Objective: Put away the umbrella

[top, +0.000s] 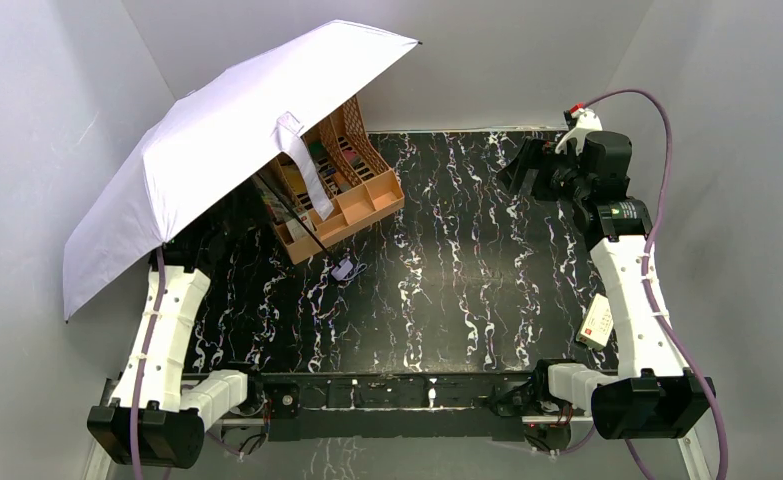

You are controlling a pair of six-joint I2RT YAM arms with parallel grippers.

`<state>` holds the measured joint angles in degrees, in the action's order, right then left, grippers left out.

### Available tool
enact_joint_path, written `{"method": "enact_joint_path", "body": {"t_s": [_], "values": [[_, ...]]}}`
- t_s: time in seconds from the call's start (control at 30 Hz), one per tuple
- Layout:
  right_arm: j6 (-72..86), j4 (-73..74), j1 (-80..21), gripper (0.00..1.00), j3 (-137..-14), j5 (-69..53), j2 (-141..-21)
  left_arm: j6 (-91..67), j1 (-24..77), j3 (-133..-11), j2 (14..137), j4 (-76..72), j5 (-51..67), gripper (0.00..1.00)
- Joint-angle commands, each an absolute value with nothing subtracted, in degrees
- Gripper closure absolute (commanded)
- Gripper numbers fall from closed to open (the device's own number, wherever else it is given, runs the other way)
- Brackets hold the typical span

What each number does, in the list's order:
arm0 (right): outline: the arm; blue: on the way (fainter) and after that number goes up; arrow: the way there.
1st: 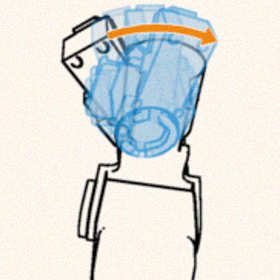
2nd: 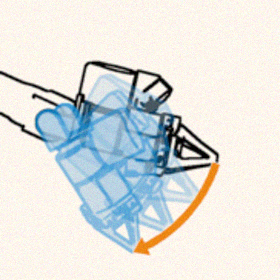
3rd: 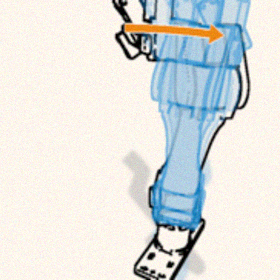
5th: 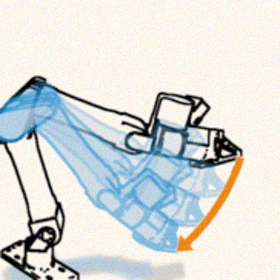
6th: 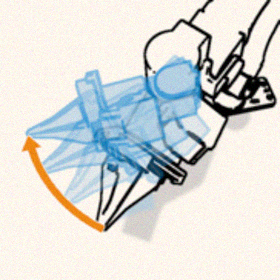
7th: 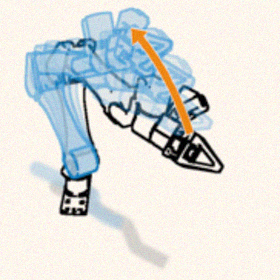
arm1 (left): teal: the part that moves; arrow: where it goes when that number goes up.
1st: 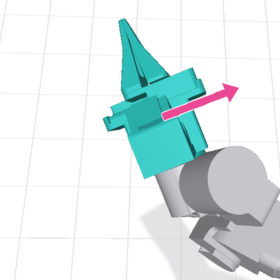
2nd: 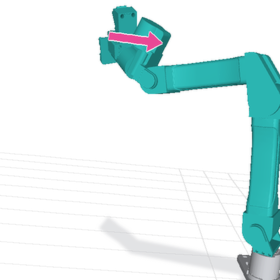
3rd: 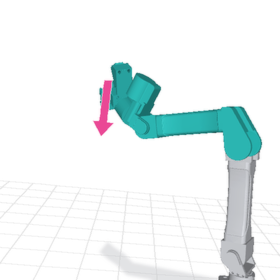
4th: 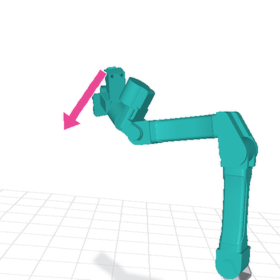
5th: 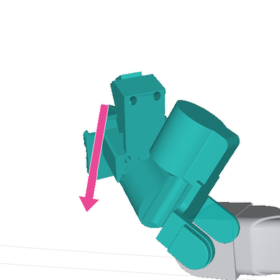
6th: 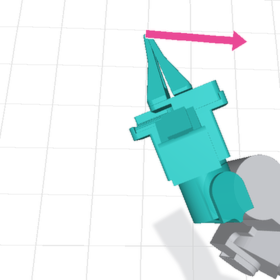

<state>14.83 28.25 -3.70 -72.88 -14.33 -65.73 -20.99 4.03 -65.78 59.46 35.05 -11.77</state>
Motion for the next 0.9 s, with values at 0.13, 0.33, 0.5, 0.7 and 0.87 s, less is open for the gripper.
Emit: {"method": "enact_joint_path", "body": {"t_s": [0.13,0.33,0.5,0.7,0.87], "values": [[15.0,23.0,-3.2,0.02,-75.3,-16.0,-64.2,-22.7,3.2,-68.0,57.7,35.5,-12.6,0.02],[15.2,21.8,-3.1,0.02,-74.7,-16.0,-63.2,-23.6,3.2,-66.7,56.5,33.5,-11.9,0.02],[16.6,20.9,-3.1,0.01,-72.9,-16.5,-63.1,-25.1,3.2,-65.1,55.9,31.1,-10.1,0.02],[17.9,19.5,-3.1,0.01,-69.8,-16.3,-61.0,-27.6,3.2,-62.6,56.8,25.4,-4.0,0.02],[19.3,17.9,-3.1,0.01,-67.3,-15.9,-59.3,-34.0,3.2,-56.7,57.2,16.5,-3.2,0.02]]}}
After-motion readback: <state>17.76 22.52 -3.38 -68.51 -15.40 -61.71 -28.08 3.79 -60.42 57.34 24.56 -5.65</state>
